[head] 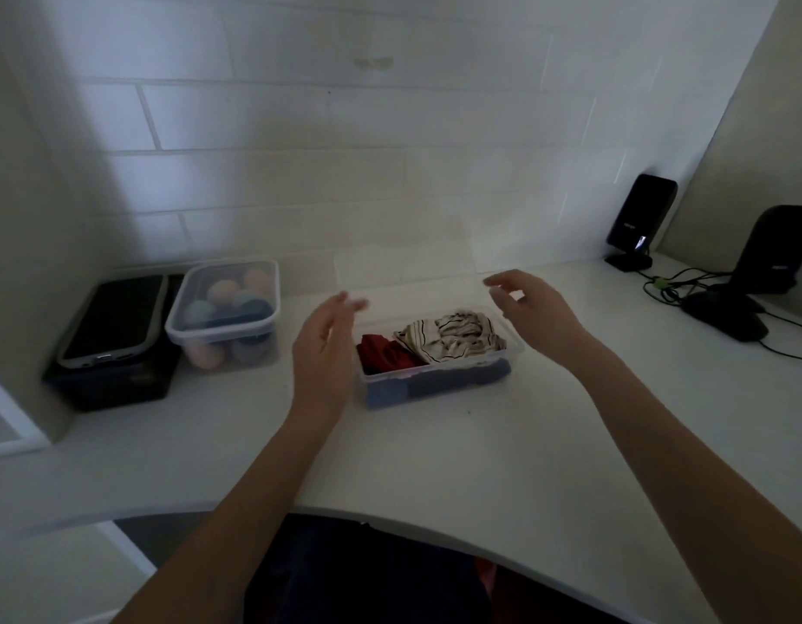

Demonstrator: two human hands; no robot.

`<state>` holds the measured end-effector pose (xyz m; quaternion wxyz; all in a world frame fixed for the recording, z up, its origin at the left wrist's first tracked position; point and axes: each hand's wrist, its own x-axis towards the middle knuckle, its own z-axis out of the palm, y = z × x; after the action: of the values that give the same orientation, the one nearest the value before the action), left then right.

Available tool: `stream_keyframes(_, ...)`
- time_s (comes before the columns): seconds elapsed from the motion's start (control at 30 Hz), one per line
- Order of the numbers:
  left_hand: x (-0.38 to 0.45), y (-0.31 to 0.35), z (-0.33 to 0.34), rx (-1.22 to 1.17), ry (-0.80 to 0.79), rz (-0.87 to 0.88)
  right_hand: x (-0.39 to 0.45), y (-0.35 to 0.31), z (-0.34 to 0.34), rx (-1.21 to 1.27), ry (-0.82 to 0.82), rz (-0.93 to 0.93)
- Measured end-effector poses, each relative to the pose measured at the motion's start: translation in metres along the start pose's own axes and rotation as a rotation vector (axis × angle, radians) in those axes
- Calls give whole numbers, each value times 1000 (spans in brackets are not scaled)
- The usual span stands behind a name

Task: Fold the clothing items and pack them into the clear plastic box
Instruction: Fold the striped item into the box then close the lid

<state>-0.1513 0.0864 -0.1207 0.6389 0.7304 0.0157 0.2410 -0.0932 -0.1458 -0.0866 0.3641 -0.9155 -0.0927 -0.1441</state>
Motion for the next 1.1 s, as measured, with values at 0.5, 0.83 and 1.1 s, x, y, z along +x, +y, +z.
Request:
stream_keyframes(0.5,33,-33,20,-384,0,-540,-1,5,45,1105,-62,523)
stream_keyframes(0.83,24,-20,15,-515,-31,-394,-9,10,40,1216,28,530)
stream_keyframes(1.1,20,-23,-2,-350,-187,-385,-18,20,30,1193,-140,409)
